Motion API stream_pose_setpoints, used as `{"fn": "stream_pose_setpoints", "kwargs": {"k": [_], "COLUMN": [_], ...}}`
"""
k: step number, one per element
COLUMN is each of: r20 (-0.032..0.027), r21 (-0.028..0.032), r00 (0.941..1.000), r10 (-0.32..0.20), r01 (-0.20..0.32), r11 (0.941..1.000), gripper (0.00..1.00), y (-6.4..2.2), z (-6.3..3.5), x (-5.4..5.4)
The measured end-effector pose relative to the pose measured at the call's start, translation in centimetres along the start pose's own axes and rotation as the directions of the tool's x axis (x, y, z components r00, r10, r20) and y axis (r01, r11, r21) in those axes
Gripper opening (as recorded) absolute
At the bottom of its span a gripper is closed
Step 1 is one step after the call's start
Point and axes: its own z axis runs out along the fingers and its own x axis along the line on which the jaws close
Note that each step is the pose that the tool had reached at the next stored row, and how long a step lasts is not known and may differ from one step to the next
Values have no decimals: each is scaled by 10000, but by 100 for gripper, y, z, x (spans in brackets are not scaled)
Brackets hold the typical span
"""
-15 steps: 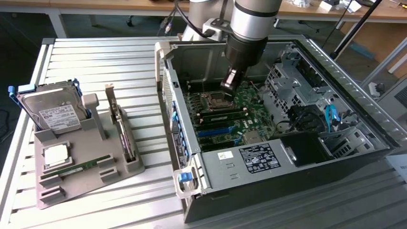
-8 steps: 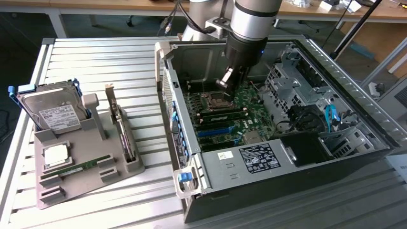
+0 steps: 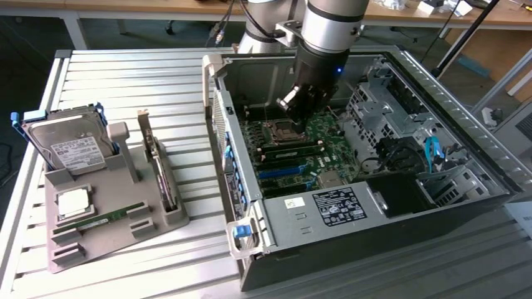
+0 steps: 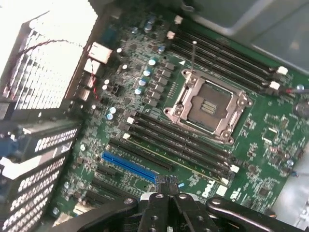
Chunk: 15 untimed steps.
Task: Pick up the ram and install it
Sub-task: 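Press down the ram until it locks into place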
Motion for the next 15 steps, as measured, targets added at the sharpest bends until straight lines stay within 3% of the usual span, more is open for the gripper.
{"fn": "stream_pose_setpoints", "kwargs": {"k": [3, 6, 8, 14, 15], "r20": [-51, -85, -124, -193, -215], "r21": [-7, -9, -8, -1, 3], "r00": [9962, 9896, 9782, 9469, 9343], "r10": [875, 1436, 2074, 3210, 3559], "r01": [-875, -1436, -2074, -3211, -3560], "r11": [9962, 9896, 9783, 9471, 9345], "gripper": [11, 11, 11, 11, 11], "y": [0, 0, 0, 0, 0], "z": [2, 3, 4, 6, 7], "x": [0, 0, 0, 0, 0]}}
